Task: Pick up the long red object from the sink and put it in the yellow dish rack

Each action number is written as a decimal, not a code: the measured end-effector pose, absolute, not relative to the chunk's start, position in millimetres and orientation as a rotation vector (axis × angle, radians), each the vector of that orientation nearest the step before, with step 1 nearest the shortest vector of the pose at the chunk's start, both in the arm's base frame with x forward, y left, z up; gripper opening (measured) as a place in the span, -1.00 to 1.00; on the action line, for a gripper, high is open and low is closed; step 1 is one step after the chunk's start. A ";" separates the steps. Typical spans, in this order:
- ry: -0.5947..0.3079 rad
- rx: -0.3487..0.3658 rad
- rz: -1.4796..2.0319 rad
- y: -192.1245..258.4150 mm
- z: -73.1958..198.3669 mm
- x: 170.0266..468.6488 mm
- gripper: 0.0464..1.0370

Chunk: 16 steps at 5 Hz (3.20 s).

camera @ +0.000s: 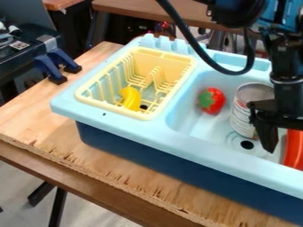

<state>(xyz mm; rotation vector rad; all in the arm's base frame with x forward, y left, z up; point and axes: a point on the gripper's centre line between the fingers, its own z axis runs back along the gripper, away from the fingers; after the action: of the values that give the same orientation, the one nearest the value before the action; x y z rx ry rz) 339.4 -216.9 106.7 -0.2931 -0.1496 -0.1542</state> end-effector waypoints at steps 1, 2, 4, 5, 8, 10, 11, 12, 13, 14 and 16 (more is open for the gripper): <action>-0.121 -0.281 -0.149 -223.0 91.2 340.0 0.93; -0.129 -0.259 -0.146 -222.8 87.7 343.4 0.82; -0.153 -0.152 -0.166 -221.7 84.5 340.8 0.05; -0.147 -0.129 -0.206 -221.2 85.6 324.2 0.05; -0.165 -0.313 -0.548 -207.9 160.7 293.4 0.04; -0.185 -0.323 -0.604 -181.2 202.0 278.8 0.04; -0.271 -0.302 -0.523 -153.7 224.8 295.2 0.04; -0.297 -0.254 -0.356 -121.9 241.2 311.6 0.04; -0.215 -0.216 -0.169 -96.4 245.0 325.0 0.04; -0.127 -0.215 -0.054 -75.7 242.7 324.1 0.04; 0.014 -0.192 0.030 -44.9 227.8 317.0 0.04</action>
<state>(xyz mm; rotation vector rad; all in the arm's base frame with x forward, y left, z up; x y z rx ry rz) 317.0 -44.9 227.8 -0.1916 0.0138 0.0304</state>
